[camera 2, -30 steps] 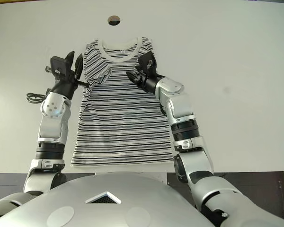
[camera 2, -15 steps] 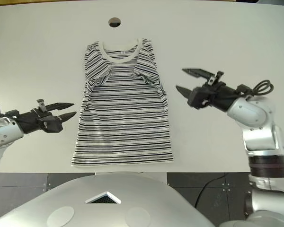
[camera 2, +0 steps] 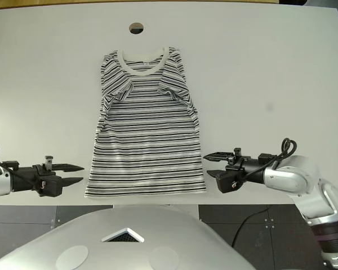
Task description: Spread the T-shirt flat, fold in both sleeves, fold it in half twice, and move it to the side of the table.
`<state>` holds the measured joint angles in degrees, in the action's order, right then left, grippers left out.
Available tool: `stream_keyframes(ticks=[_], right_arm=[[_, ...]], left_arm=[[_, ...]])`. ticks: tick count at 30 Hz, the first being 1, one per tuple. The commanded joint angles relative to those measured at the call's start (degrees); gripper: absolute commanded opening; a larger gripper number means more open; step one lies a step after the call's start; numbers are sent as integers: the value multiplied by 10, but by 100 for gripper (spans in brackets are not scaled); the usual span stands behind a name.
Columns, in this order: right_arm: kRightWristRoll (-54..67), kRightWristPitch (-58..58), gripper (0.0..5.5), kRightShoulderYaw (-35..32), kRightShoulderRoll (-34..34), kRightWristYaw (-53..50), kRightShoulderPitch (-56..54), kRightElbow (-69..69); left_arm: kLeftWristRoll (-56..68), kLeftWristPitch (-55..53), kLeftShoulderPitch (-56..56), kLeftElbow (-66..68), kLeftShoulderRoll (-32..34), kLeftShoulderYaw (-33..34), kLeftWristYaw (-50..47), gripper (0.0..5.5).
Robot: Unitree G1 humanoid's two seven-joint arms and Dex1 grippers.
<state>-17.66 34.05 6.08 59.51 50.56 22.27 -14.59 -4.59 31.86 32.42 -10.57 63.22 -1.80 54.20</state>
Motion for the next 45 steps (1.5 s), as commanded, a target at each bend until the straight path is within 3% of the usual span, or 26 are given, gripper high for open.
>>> stream_keyframes(ticks=[1, 7, 12, 19, 25, 30, 32, 40, 45], right_arm=[[-75, 23, 248, 14, 14, -16, -7, 17], [-113, 47, 248, 43, 27, -5, -44, -16], [-135, 47, 248, 101, -2, 6, -76, -28], [-135, 43, 248, 116, 8, 5, -86, -28], [-105, 27, 123, 121, 19, 24, -93, -44], [-96, 18, 17, 130, 17, 31, -85, -52], [-88, 14, 10, 132, 16, 34, -86, -50], [91, -79, 10, 135, 19, 86, -68, -71], [258, -177, 10, 118, 59, 155, -21, -120]], left_arm=[[-11, 24, -17, 4, -25, -23, -12, 144], [-29, 29, -38, -3, -45, -63, -10, 144], [-34, 24, -47, -12, -47, -76, -10, 144], [-34, 24, -47, -15, -28, -57, -11, 144], [-44, 17, -60, -15, -43, -80, -11, 146], [-47, 13, -80, -15, -54, -106, -6, 54], [-47, 12, -82, -16, -54, -109, -7, 23], [28, -9, -60, -18, -7, -96, 34, 13], [222, -5, 11, -74, 37, -72, 106, 13]])
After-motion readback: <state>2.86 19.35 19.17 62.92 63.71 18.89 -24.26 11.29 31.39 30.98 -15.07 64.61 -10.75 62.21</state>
